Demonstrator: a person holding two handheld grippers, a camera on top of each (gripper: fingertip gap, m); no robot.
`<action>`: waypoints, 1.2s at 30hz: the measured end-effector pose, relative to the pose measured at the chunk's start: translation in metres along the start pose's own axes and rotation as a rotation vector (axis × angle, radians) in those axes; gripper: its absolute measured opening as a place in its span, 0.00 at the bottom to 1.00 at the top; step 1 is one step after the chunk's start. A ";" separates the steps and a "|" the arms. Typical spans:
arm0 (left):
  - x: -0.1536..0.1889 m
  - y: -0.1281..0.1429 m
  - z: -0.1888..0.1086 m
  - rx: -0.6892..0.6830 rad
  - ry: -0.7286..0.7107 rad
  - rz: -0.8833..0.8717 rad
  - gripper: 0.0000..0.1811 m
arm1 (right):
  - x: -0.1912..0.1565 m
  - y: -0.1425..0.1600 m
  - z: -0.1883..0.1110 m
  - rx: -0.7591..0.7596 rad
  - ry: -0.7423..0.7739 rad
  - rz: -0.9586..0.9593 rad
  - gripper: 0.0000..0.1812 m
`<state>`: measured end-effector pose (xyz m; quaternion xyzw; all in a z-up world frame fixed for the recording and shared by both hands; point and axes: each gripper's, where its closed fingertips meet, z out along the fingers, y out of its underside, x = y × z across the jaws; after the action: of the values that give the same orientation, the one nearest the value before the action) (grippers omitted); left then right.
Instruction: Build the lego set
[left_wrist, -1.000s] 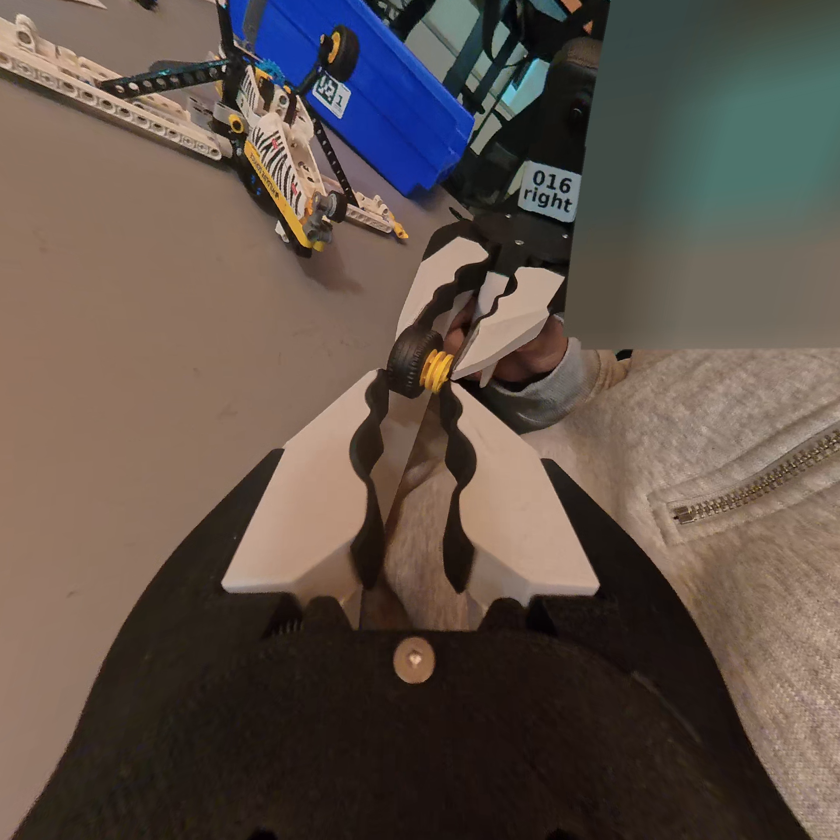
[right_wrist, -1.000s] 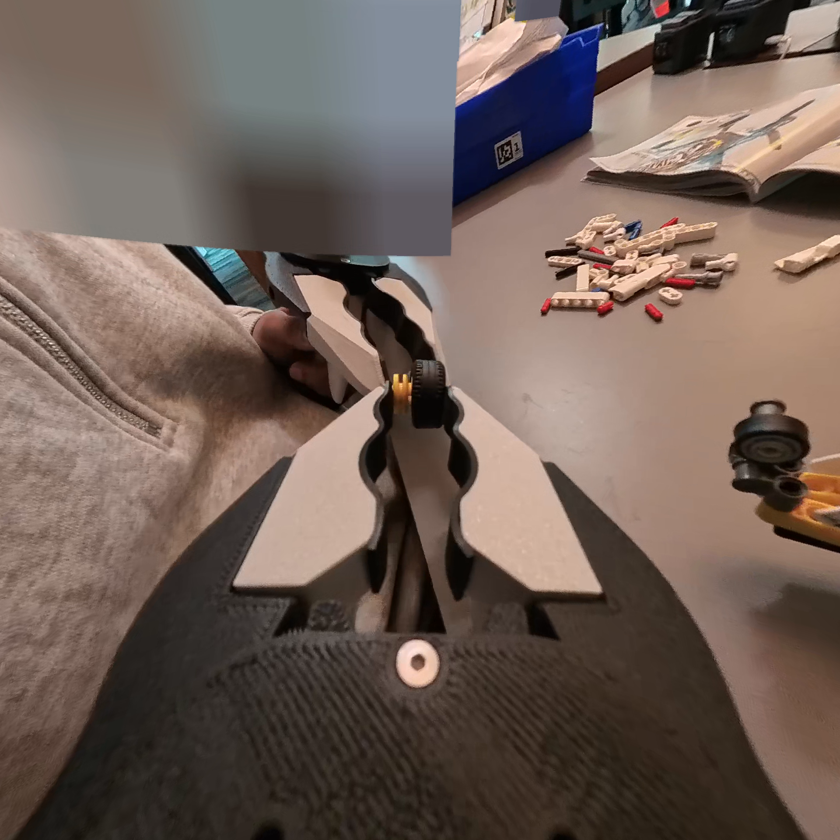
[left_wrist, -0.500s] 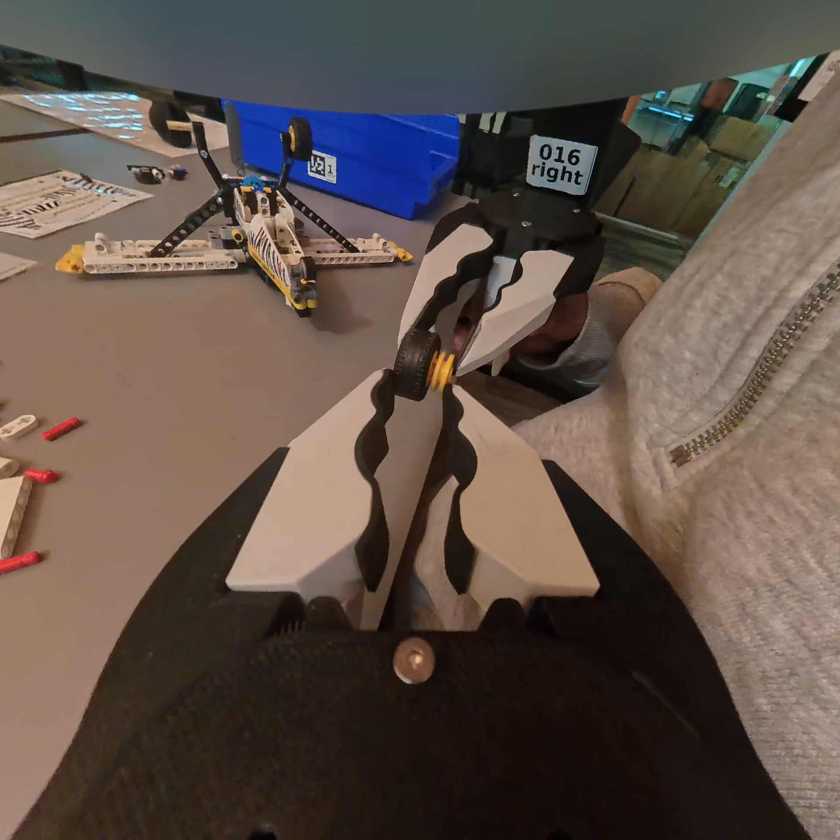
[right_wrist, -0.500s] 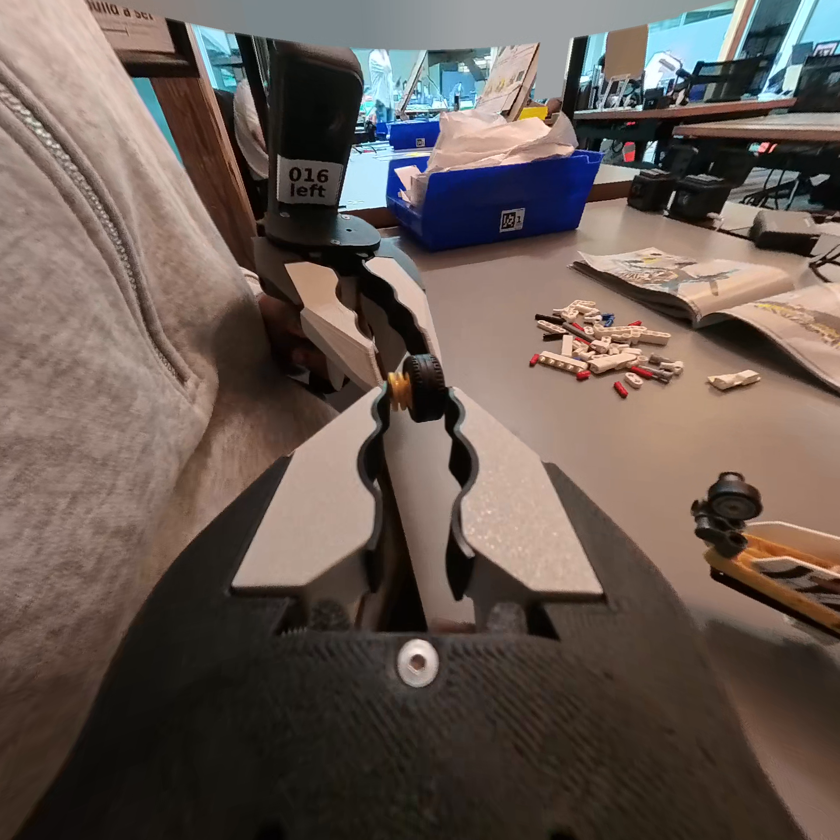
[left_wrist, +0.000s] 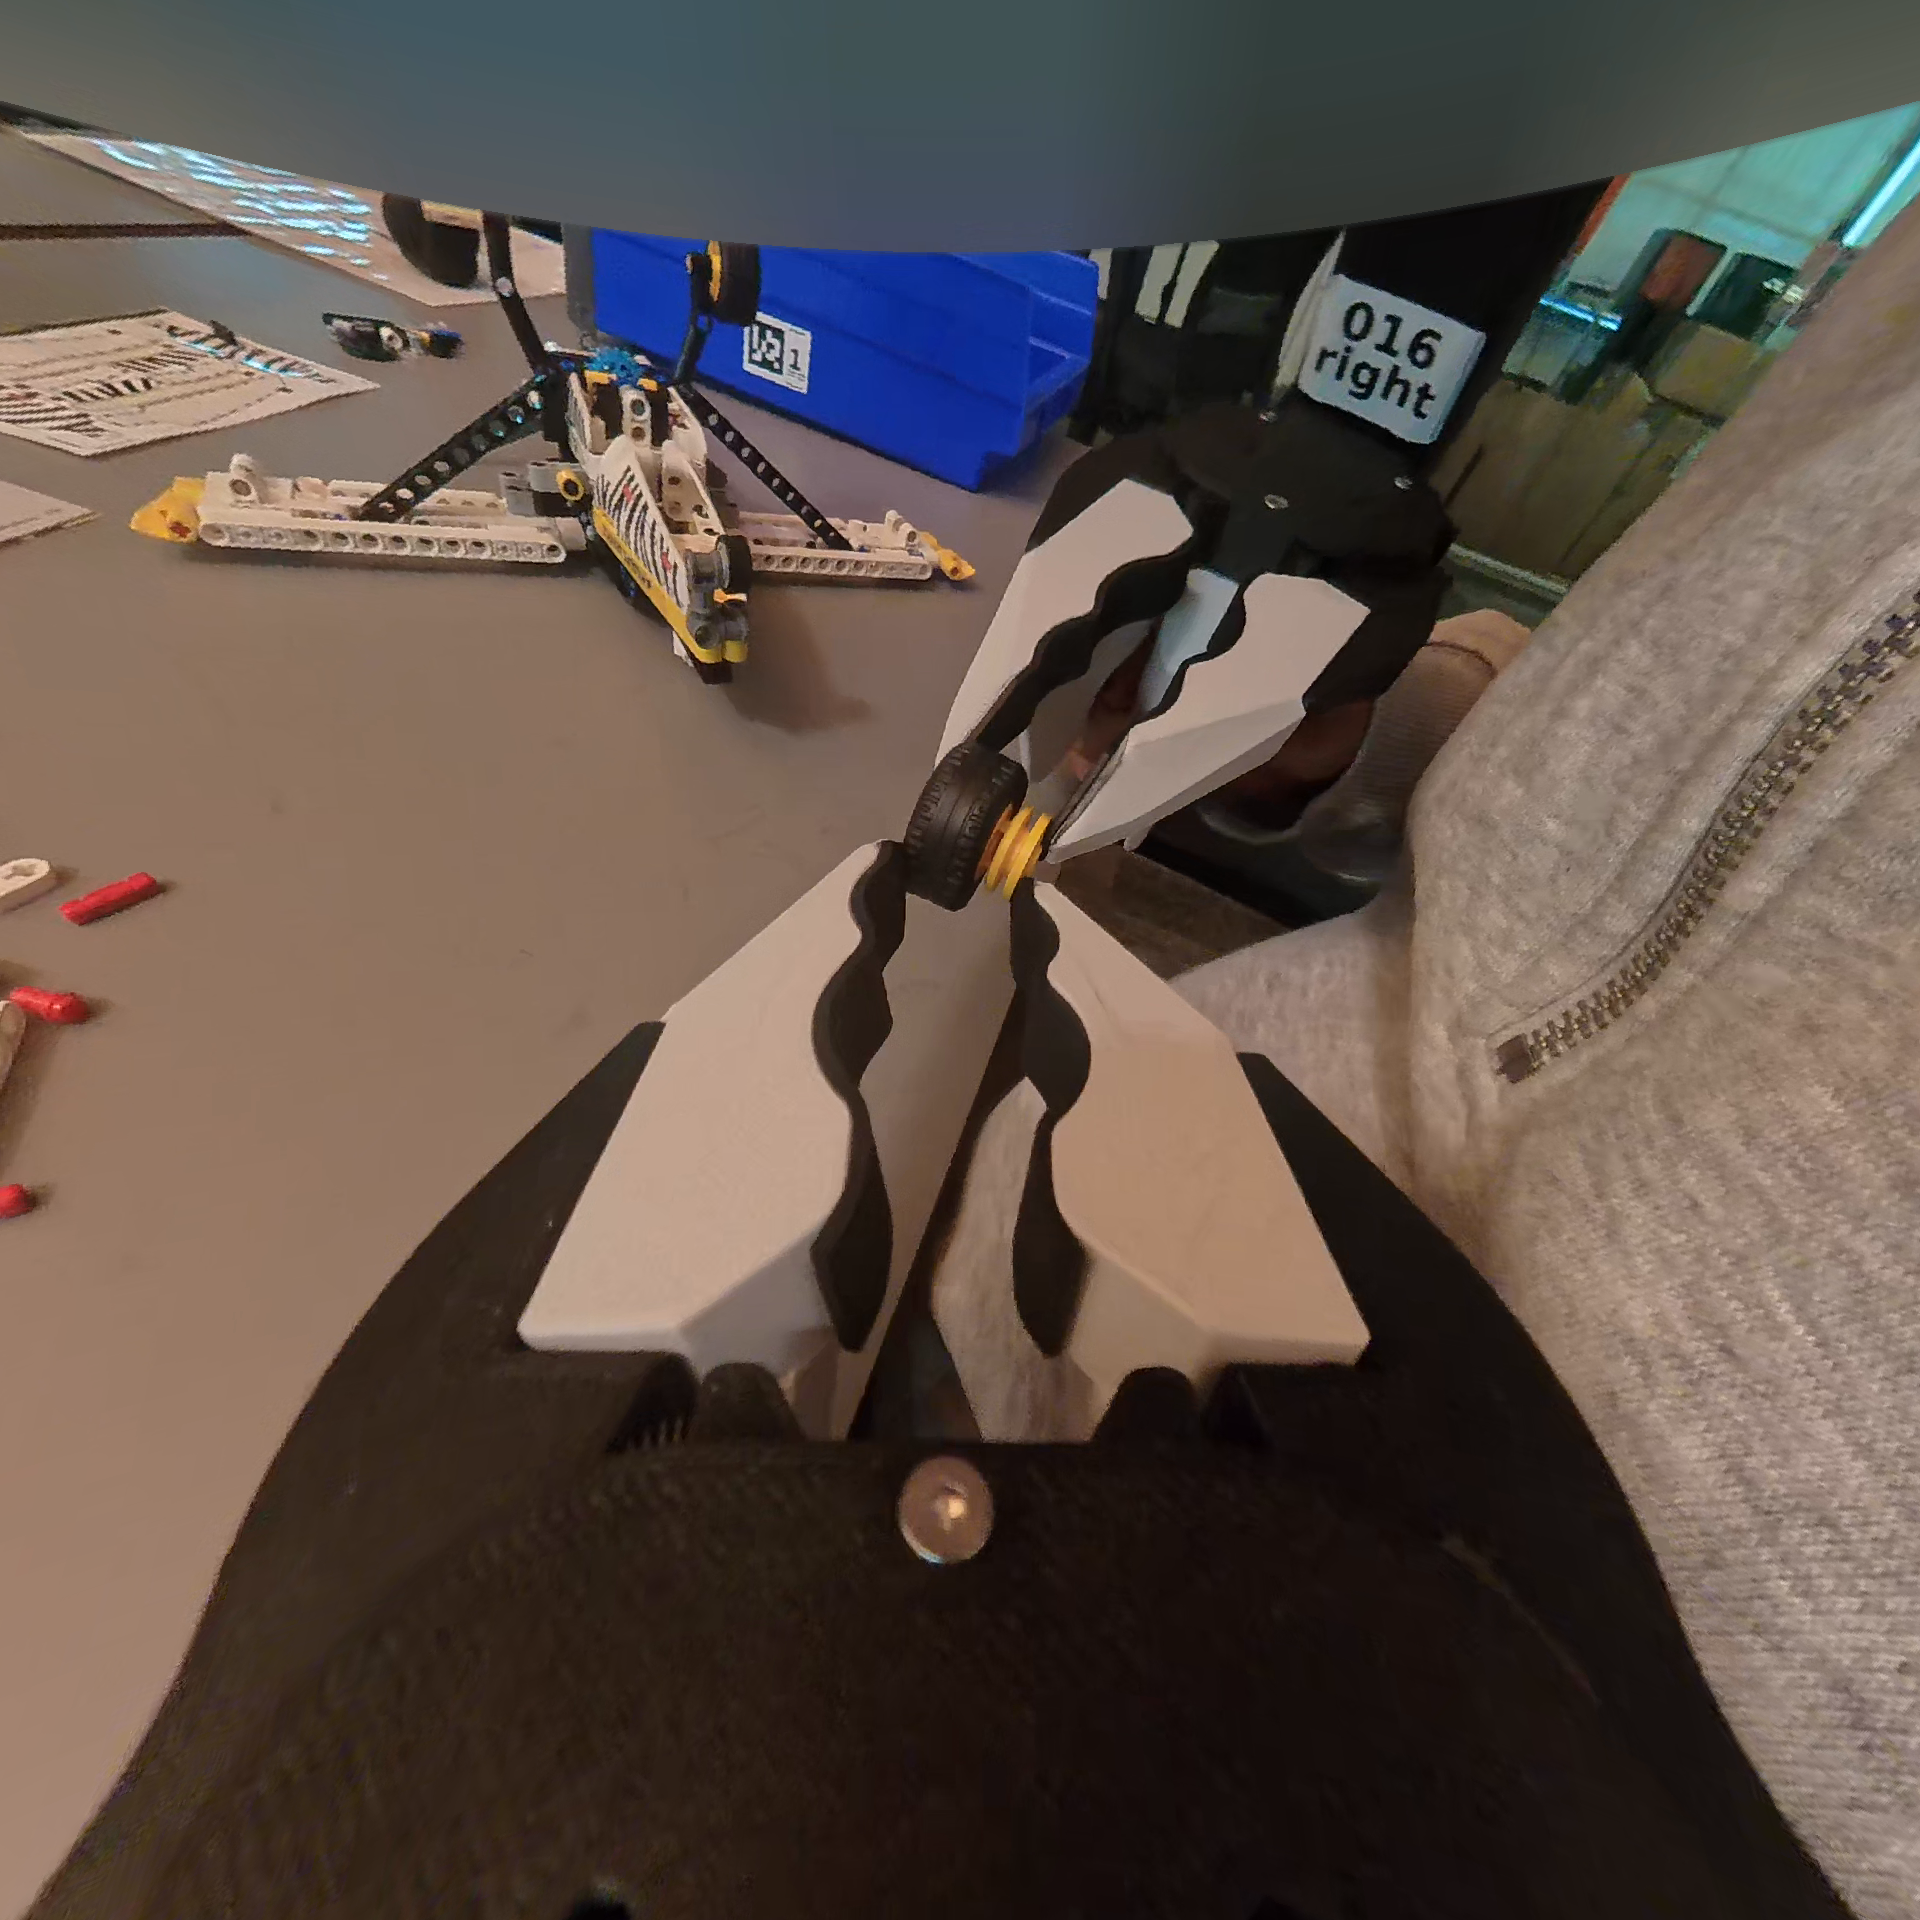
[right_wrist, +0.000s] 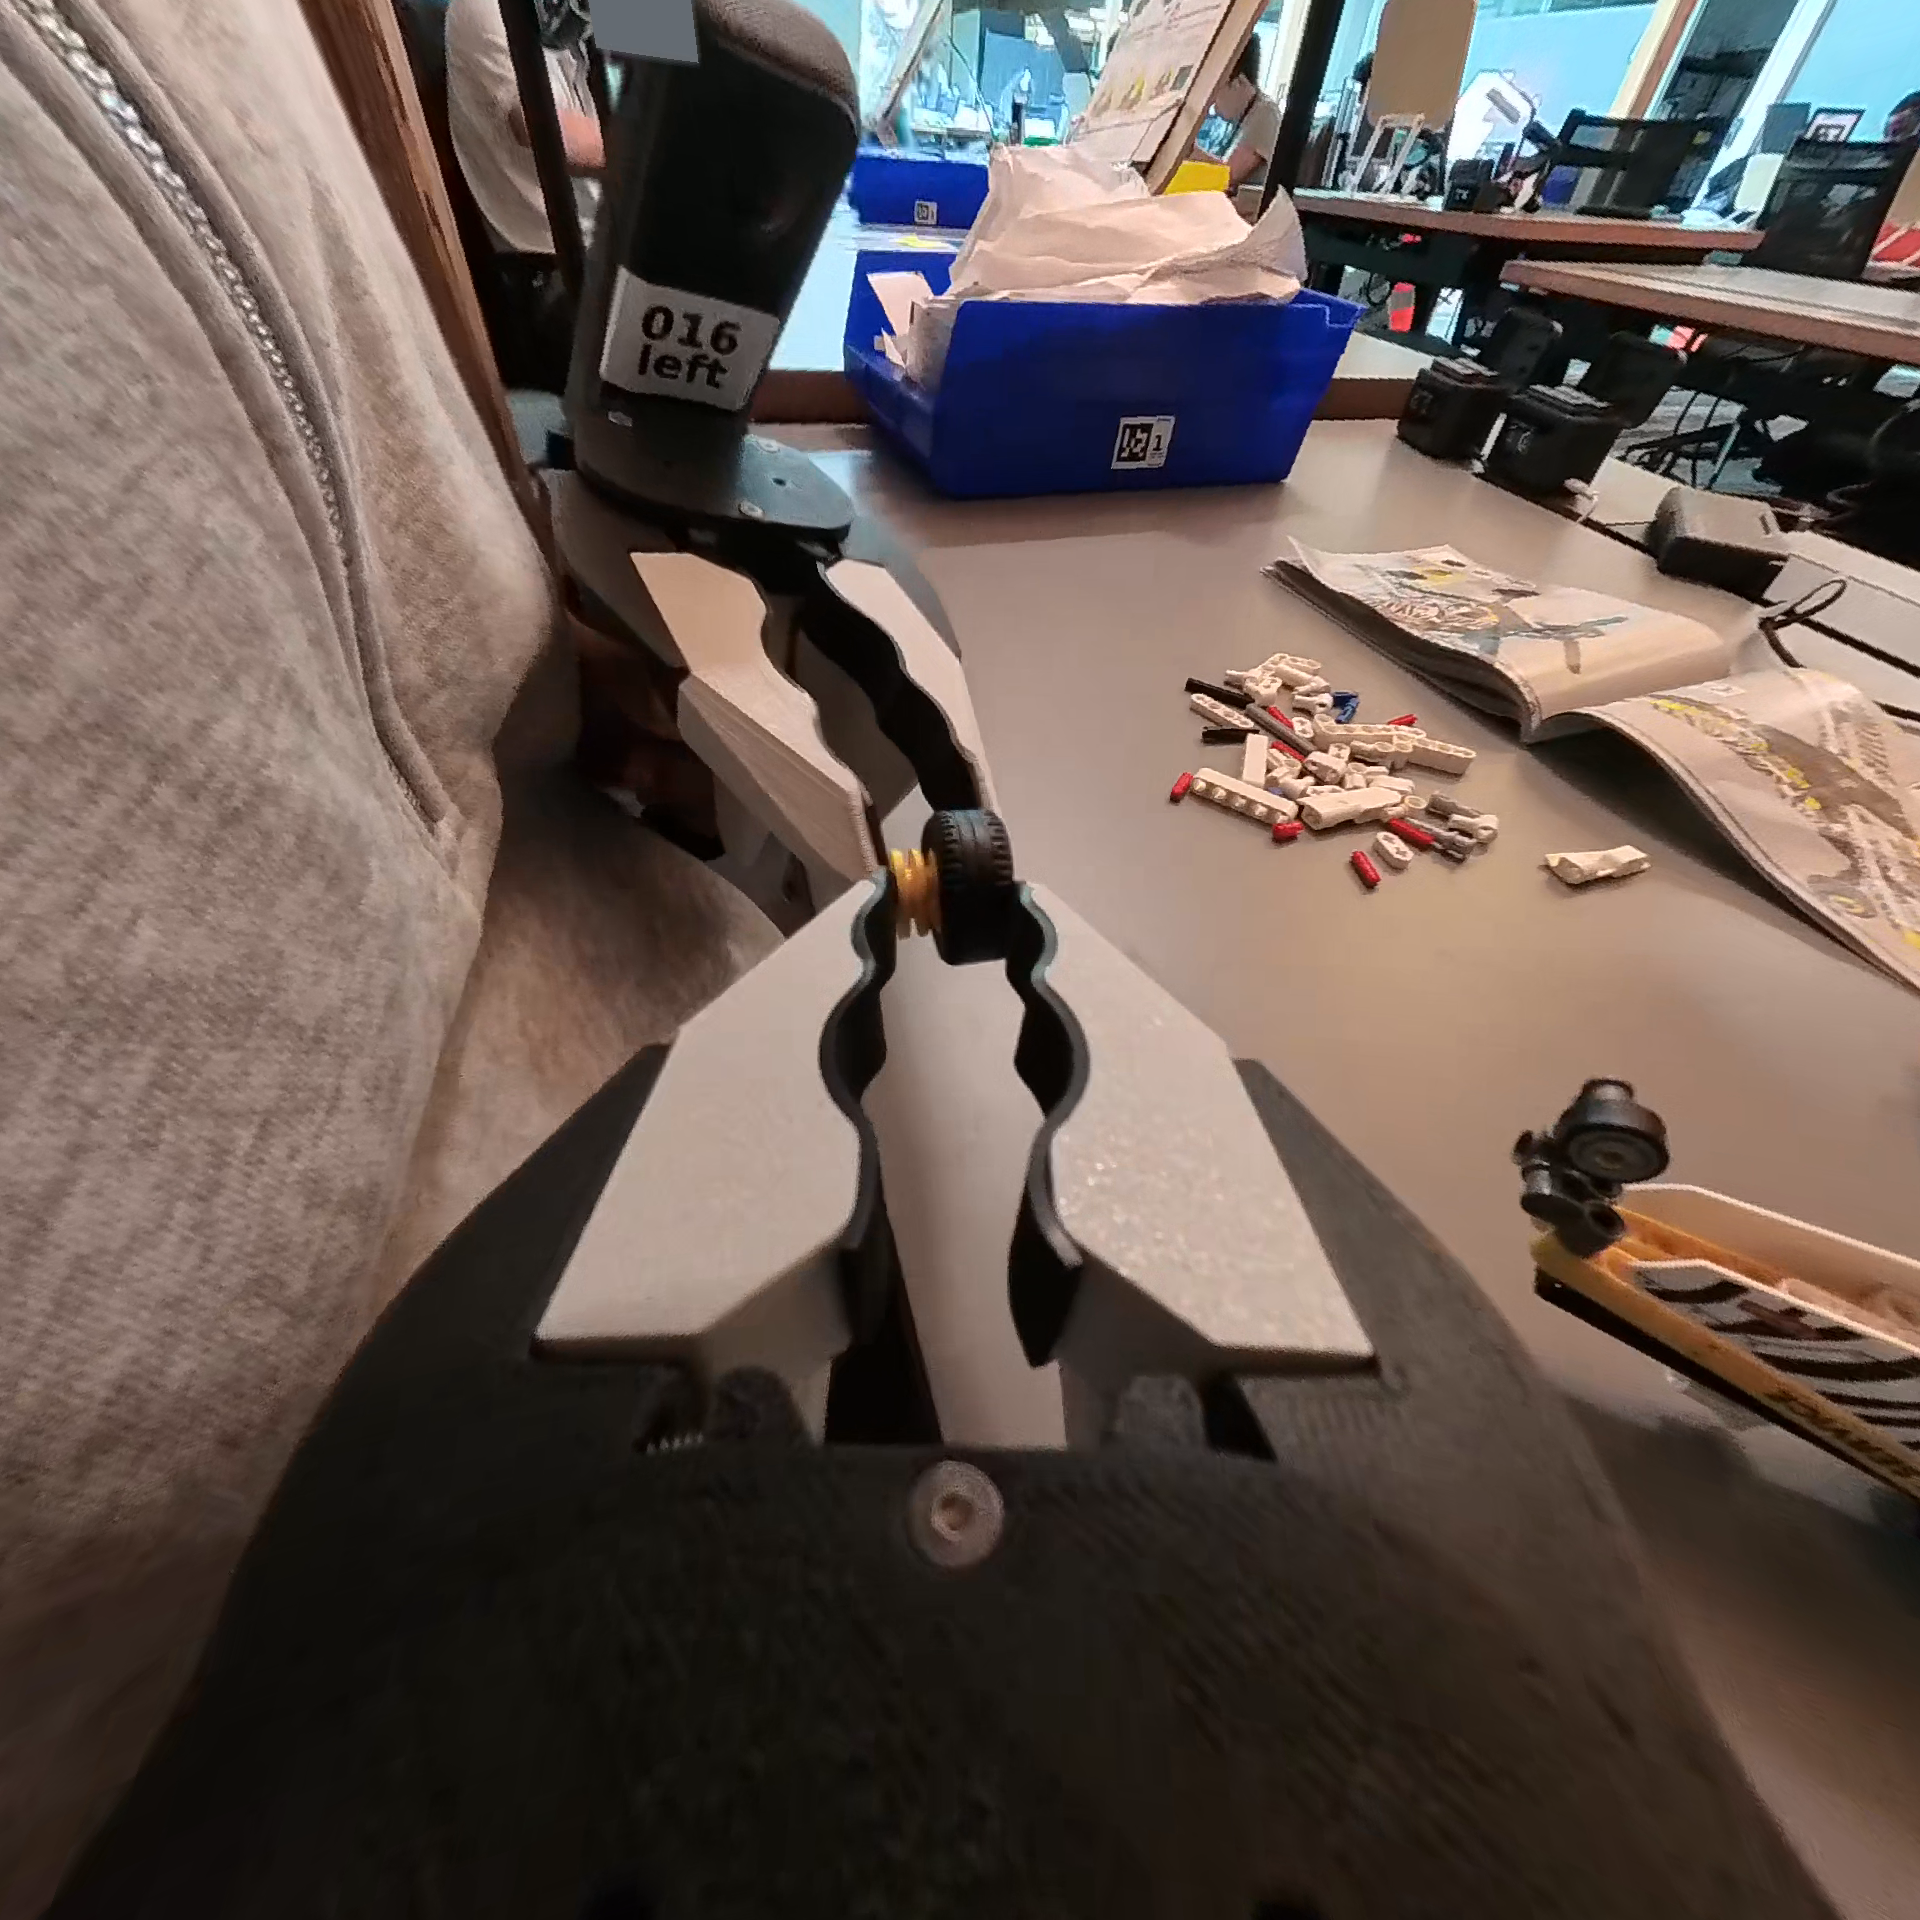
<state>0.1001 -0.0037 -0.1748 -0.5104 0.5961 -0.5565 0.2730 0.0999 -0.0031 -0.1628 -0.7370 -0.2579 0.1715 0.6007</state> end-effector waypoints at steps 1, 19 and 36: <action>-0.001 0.000 0.001 0.003 -0.007 -0.009 0.11 | 0.001 0.001 0.000 -0.011 0.011 -0.014 0.11; -0.015 -0.006 0.000 0.076 -0.054 -0.183 0.10 | 0.014 -0.005 0.008 -0.030 0.076 -0.116 0.11; 0.003 -0.017 -0.005 0.152 0.024 0.053 0.17 | -0.003 -0.022 0.001 0.028 0.003 -0.307 0.11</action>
<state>0.0994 -0.0024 -0.1568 -0.4654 0.5686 -0.5988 0.3187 0.0933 -0.0012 -0.1422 -0.6808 -0.3641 0.0801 0.6305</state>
